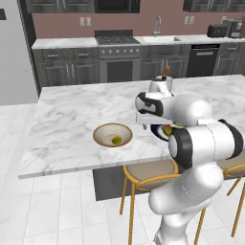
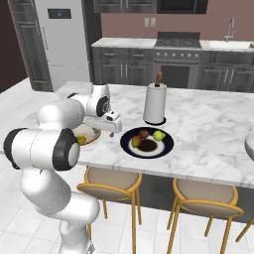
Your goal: Take the fruits from the plate on the dining counter and place two fruits in each bowl.
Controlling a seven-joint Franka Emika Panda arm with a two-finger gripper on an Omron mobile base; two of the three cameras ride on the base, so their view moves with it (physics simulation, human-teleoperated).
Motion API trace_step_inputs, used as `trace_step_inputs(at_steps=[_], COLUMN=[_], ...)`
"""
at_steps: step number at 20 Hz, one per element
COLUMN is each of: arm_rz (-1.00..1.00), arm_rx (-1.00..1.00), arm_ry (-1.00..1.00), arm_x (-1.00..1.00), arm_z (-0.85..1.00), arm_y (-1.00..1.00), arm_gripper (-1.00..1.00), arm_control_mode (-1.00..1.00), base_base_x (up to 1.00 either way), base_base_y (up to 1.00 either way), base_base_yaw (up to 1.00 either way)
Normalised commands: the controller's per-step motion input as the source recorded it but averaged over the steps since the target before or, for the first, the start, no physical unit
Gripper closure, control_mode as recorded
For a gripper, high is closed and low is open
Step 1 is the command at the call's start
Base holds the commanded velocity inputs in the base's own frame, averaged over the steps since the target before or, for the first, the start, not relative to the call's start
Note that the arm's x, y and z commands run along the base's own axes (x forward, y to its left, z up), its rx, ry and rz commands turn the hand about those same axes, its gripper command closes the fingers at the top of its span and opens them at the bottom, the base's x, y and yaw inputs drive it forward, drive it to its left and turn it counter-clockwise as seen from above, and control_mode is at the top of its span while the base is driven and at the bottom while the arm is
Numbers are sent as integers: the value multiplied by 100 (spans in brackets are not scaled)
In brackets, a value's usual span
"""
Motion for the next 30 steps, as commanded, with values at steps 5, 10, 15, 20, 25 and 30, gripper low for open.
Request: trace_step_inputs(at_steps=[5,10,15,20,25,30], arm_rz=[0,0,0,8,14,6], arm_rx=[0,0,0,0,0,0], arm_ry=[7,3,1,0,0,0], arm_x=[-5,0,0,56,52,29], arm_z=[4,0,0,-15,-26,-13], arm_y=[-100,-100,-97,7,53,9], arm_gripper=[-100,-100,-100,-100,-100,-100], arm_control_mode=[-100,-100,-100,-100,-100,-100], base_base_x=[0,0,0,0,0,0], base_base_y=[0,0,0,0,0,0], base_base_yaw=[0,0,0,0,0,0])
